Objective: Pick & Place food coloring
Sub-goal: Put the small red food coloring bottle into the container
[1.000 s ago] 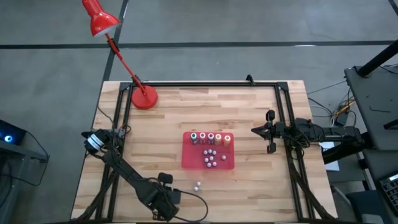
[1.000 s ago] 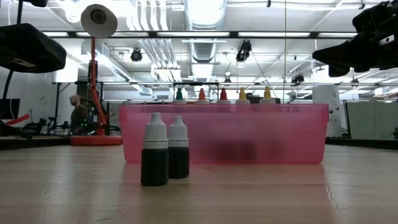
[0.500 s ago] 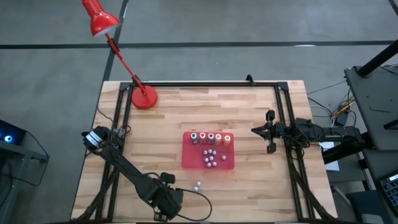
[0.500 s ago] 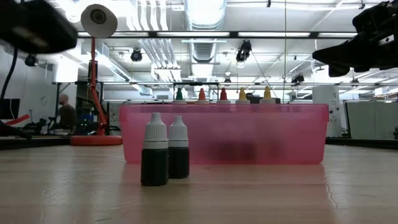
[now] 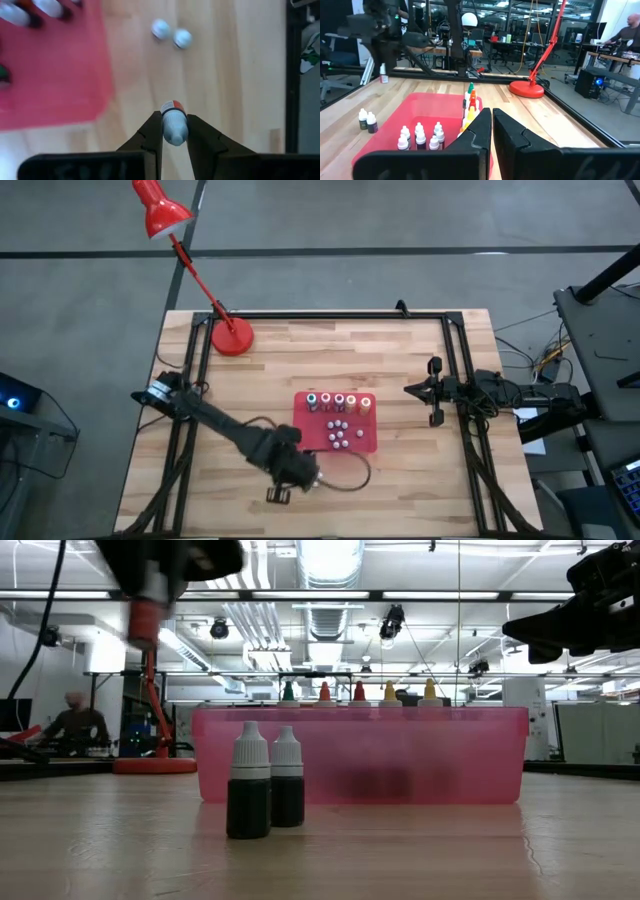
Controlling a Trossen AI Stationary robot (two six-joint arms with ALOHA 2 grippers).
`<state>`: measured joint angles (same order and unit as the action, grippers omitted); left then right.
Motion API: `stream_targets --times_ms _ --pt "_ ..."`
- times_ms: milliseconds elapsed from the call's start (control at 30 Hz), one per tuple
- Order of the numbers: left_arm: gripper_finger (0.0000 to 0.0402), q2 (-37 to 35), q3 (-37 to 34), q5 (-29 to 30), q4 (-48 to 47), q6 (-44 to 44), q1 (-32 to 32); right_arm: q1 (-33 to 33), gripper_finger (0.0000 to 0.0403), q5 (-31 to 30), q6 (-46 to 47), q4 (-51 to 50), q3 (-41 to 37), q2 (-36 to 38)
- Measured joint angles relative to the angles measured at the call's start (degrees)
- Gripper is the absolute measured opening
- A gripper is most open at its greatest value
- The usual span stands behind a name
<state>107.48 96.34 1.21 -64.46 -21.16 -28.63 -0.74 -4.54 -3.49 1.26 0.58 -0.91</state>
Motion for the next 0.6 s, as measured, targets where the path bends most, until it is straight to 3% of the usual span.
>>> stream_targets --times_ms 267,600 --pt "0.0044 0.00 0.85 0.22 0.15 9.41 8.09 -0.01 0.0009 0.00 0.00 0.00 0.00 0.00" --pt "0.0044 0.00 0.85 -1.10 0.17 34.74 15.50 0.00 0.0009 0.00 0.00 0.00 0.00 0.01"
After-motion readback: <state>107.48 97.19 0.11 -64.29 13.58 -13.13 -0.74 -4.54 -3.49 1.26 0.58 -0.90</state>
